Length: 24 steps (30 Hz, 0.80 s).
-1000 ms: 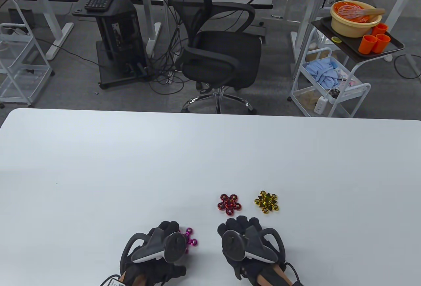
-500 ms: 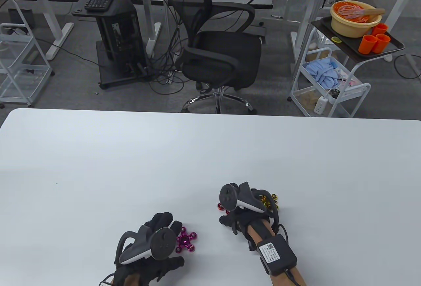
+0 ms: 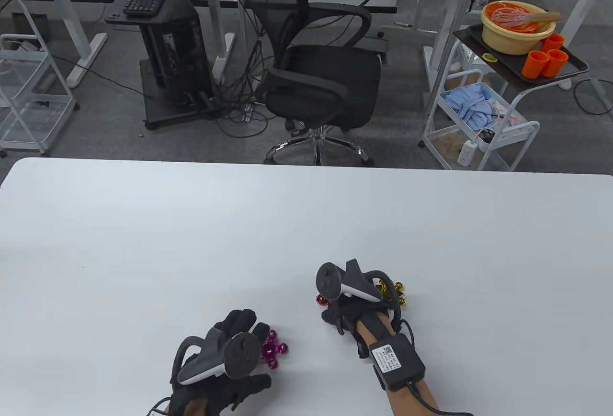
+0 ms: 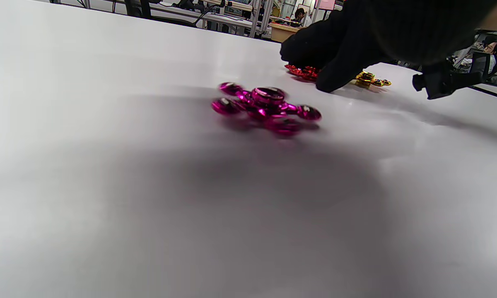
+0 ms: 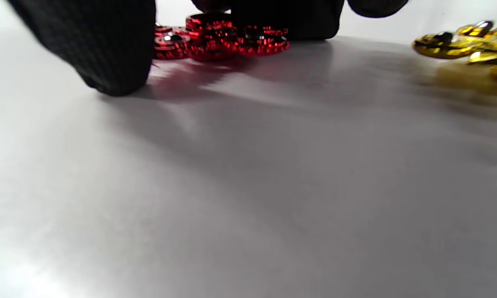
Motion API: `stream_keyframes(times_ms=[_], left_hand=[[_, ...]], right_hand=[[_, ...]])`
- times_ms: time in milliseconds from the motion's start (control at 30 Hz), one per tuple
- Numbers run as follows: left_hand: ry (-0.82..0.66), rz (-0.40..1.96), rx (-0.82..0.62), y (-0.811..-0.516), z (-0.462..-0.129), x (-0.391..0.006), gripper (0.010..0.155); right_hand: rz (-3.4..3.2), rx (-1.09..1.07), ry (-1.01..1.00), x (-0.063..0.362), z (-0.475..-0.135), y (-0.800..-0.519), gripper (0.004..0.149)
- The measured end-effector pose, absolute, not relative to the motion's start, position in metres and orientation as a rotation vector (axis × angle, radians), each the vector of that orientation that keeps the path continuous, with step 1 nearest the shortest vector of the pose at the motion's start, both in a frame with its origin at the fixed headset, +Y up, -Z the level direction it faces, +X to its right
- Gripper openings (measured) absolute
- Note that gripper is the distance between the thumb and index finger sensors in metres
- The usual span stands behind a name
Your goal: Flick fidget spinner to spin
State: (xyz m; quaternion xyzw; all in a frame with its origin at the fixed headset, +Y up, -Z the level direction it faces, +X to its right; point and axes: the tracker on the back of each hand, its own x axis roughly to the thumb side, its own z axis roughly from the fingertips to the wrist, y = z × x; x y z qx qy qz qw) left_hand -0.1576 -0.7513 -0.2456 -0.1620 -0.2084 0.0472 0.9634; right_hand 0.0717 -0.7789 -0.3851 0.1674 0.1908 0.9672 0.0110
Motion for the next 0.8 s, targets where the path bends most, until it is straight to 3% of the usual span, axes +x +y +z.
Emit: stream_keyframes(times_ms=[167, 300, 467, 667, 800], left_hand=[[-0.428, 0.097, -0.325, -0.751, -0.245, -0.155, 0.087], [-0.433, 0.096, -0.319, -0.751, -0.244, -0.153, 0.087], [-0.428, 0.095, -0.314, -0.753, -0.245, -0.152, 0.086], [-0.442, 0.062, -0.305, -0.755, -0.242, -0.143, 0.086], [-0.448, 0.045, -0.301, -0.757, -0.241, -0.14, 0.086]], right_hand=[[3.0, 0.555, 0.538, 0.073, -0.392, -0.778, 0.087], [2.972, 0.625, 0.375, 0.076, -0.38, -0.769, 0.092], [2.904, 0.81, 0.266, 0.077, -0.334, -0.753, 0.093], [2.891, 1.06, 0.309, 0.065, -0.278, -0.759, 0.092], [2.866, 1.15, 0.321, 0.058, -0.264, -0.764, 0.092]])
